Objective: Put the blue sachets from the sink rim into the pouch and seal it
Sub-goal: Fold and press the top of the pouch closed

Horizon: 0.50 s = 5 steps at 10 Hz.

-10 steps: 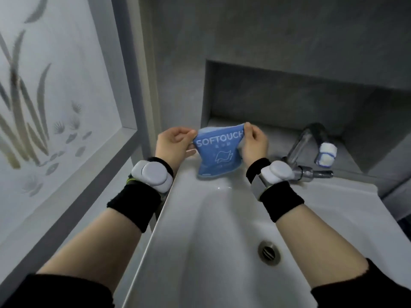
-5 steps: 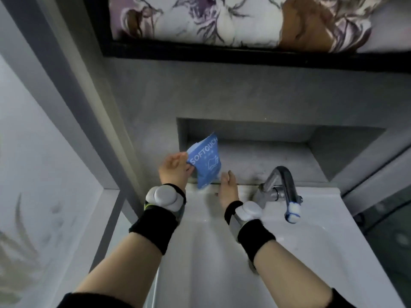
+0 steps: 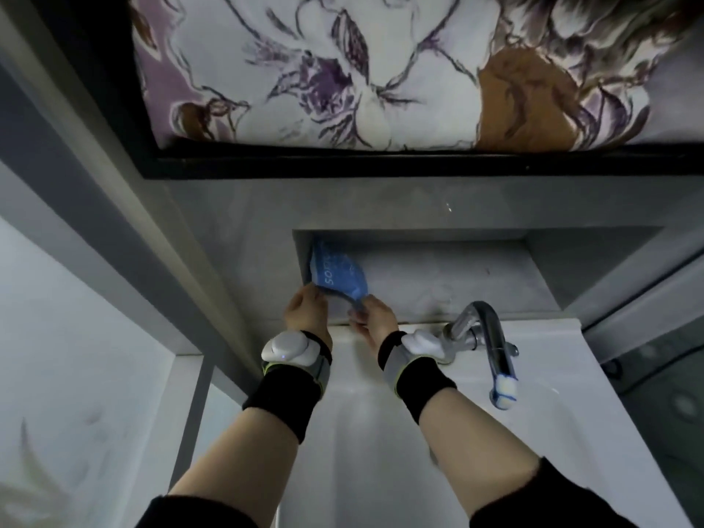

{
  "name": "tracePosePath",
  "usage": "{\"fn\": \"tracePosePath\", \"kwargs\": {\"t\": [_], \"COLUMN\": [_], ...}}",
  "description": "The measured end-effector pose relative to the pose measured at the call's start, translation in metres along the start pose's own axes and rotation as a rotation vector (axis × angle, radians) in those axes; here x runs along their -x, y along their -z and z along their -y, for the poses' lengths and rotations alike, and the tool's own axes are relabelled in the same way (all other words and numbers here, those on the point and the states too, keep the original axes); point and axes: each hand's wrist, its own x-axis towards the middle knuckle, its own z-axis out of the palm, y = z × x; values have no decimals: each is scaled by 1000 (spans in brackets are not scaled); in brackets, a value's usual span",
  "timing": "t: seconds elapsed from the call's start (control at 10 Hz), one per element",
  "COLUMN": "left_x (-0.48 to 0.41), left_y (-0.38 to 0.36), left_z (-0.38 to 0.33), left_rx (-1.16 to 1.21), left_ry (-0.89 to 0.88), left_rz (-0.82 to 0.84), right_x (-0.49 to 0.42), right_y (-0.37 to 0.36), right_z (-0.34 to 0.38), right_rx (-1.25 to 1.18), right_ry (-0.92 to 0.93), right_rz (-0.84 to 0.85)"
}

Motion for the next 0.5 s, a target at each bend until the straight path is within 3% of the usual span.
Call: {"fn": "tracePosePath", "kwargs": {"t": [0.1, 0.2, 0.4, 0.5], "left_x": [5, 0, -7, -10], "left_y": [4, -1, -6, -1], "left_z": [4, 0, -13, -13], "left_rx": [111, -25, -131, -265], "left_ry": [69, 50, 49, 71], "left_rz": [37, 179, 234, 209], "right_x": [-10, -20, -29, -18], "right_y": [-10, -16, -22, -11], "right_z": [1, 5, 16, 20], "right_rx": [20, 190, 436, 323], "right_ry": [22, 82, 84, 39], "right_rz": [10, 20, 28, 37]}}
